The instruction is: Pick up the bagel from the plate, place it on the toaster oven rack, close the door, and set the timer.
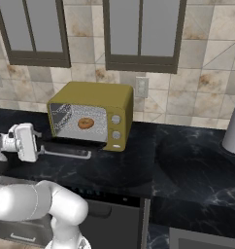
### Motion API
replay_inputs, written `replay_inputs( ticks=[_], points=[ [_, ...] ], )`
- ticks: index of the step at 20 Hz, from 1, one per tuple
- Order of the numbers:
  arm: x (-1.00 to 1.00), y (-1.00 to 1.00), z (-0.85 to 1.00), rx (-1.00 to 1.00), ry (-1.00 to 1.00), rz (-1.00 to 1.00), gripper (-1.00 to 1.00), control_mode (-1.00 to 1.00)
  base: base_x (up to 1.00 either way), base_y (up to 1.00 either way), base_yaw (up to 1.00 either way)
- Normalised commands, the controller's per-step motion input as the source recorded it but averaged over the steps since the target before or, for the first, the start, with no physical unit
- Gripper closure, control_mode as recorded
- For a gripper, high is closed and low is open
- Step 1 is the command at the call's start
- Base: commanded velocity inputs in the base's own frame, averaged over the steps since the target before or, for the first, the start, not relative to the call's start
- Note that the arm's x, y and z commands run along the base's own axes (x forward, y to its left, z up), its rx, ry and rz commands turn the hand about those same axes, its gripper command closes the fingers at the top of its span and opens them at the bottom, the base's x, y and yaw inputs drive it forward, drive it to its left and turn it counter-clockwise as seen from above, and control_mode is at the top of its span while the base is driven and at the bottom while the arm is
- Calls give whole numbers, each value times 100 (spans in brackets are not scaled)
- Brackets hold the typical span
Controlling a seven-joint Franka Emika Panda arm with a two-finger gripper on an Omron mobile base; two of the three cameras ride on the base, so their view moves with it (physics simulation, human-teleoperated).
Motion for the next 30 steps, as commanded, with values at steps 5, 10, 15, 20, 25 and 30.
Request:
replay_inputs(
  ticks=[5,10,15,20,25,30],
  points=[
    [55,0,48,0,-12,12,-100,-100,0,0,0],
    [64,0,43,0,-8,14,-100,-100,0,0,0],
    [60,0,23,0,-3,16,-100,-100,0,0,0],
    [44,0,1,-2,-1,19,-100,-100,0,0,0],
    [46,0,0,-2,0,20,-100,-100,0,0,0],
    [56,0,0,-1,0,19,-100,-100,0,0,0]
  ],
)
